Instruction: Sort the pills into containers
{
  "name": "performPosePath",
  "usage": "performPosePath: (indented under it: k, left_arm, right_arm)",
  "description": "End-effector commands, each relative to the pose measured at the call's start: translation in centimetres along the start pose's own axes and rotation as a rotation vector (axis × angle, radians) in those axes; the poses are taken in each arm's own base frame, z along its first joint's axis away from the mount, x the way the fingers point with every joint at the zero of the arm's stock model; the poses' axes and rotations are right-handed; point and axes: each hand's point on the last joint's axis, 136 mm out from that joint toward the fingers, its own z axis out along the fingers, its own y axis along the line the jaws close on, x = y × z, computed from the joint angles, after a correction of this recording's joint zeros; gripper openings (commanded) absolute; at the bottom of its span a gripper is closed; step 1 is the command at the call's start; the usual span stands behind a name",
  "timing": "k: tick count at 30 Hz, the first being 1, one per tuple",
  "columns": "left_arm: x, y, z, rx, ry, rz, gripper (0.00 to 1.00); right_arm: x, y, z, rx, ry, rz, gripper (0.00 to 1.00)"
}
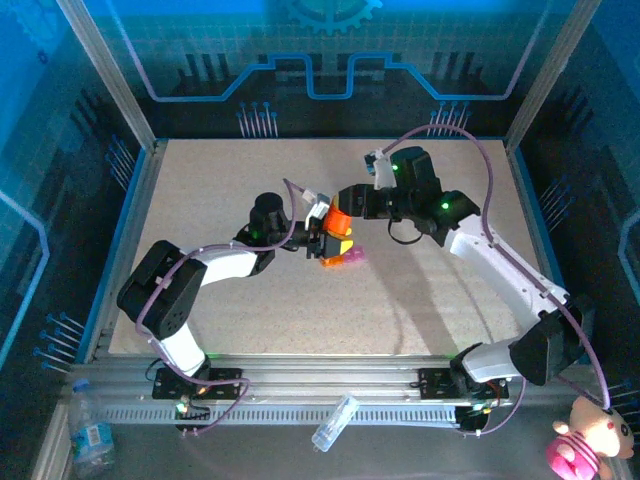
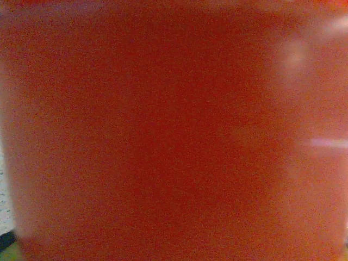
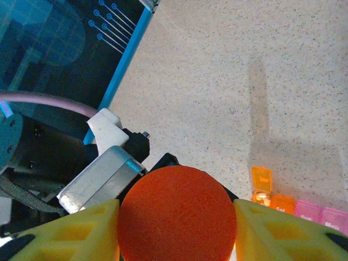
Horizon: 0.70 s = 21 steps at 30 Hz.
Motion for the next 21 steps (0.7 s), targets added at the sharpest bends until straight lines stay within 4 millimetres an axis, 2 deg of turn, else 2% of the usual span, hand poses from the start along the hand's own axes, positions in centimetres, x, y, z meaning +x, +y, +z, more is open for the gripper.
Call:
performPosePath:
  k: [1, 3, 6, 10, 14, 21]
  left_arm:
    - [-4.1, -1.8, 0.4, 0.046, -0.082, 0.156, 0.0]
    - [-4.1, -1.7, 0.4, 0.047, -0.081, 0.156, 0.0]
    - [-4.2, -1.9, 0.5, 0.06, -0.08, 0.159, 0.0]
    - [-4.3, -2.2, 0.5, 0.075, -0.074, 0.159, 0.0]
    - [-4.4, -2.4, 0.6, 0.09, -0.064, 0.156, 0.0]
    - [-4.4, -2.6, 0.7, 0.105, -0.05, 0.142, 0.0]
  right_arm:
    - [0.6, -0.5, -0.3, -0.026, 0.036, 0.03, 0.64]
    - [-0.6, 0.2, -1.8, -0.097, 0.014, -0.014, 0.74]
    - [-2.1, 0.8, -4.3, -0.199, -0.022, -0.096, 0.81]
    - [-3.0, 0.9, -6.0, -0.294, -0.01, -0.188, 0.82]
    - [-3.3, 1.4, -6.2, -0.345, 0.04, -0.27, 0.84]
    - [-3.3, 2.4, -4.5, -0.345, 0.129, -0.339, 0.85]
